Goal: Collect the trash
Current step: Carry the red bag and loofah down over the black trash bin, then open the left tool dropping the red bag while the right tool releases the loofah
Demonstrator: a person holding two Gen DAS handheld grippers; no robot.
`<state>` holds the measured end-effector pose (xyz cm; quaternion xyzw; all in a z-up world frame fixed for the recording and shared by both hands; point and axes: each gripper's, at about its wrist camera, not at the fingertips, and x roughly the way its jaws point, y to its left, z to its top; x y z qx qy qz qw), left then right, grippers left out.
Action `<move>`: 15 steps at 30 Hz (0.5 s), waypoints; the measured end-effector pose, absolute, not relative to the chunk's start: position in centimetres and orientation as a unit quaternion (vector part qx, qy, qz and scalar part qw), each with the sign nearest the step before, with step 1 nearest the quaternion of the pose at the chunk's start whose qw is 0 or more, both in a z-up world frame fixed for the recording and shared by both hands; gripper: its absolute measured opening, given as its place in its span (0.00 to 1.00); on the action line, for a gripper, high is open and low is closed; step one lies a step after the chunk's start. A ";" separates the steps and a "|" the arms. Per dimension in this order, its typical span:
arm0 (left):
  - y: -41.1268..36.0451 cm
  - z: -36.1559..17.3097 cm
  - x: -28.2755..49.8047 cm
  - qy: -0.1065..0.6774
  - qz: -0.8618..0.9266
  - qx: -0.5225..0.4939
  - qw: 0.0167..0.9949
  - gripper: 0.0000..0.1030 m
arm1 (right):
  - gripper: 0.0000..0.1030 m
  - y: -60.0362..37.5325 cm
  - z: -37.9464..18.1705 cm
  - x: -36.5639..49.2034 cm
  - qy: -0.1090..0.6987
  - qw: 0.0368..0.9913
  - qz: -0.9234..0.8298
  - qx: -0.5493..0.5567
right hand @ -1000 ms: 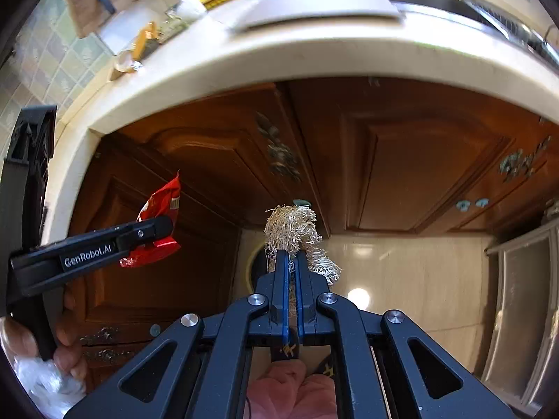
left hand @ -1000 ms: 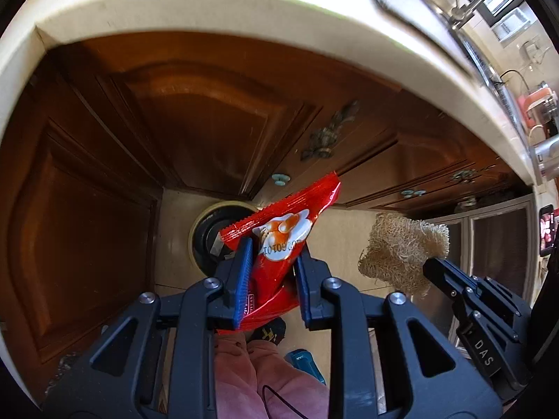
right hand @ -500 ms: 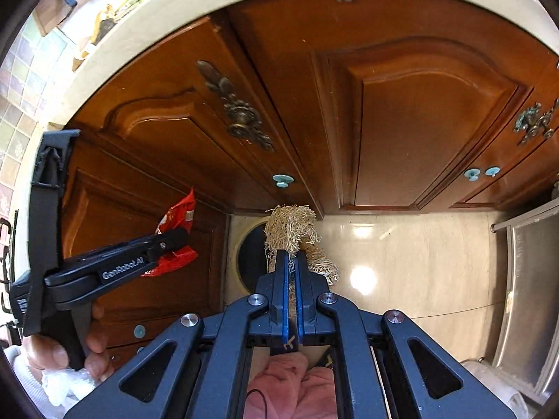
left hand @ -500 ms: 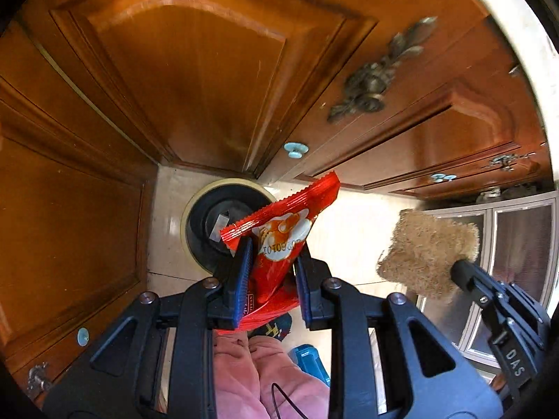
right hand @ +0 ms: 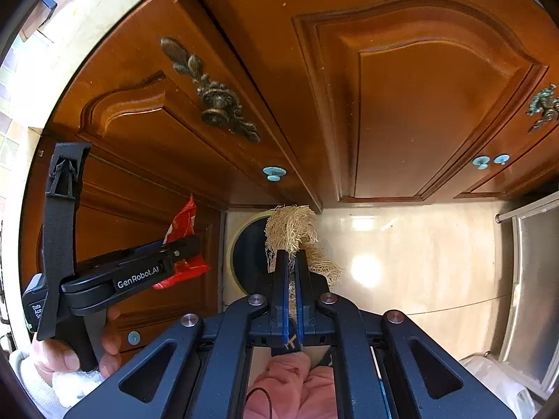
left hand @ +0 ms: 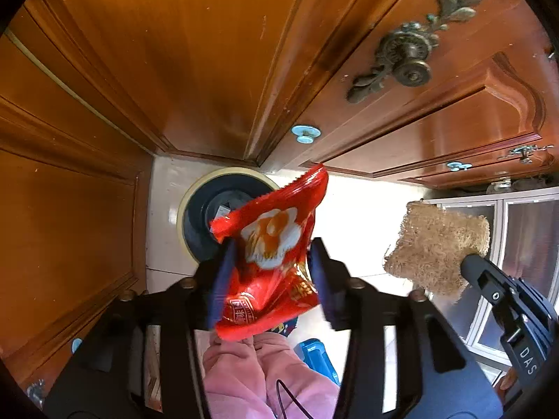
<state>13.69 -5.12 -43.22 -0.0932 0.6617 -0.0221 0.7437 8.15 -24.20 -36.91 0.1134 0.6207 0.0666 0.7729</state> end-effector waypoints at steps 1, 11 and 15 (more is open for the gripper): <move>-5.0 -43.4 13.7 0.663 -0.019 -0.089 0.743 0.49 | 0.02 -24.0 -37.3 8.3 0.622 0.771 0.068 0.114; -2.6 -44.7 13.2 0.679 0.003 -0.096 0.727 0.52 | 0.02 -21.9 -40.3 9.3 0.634 0.760 0.085 0.112; -1.4 -44.9 13.0 0.677 0.012 -0.105 0.729 0.52 | 0.03 -21.2 -41.3 9.6 0.638 0.756 0.093 0.112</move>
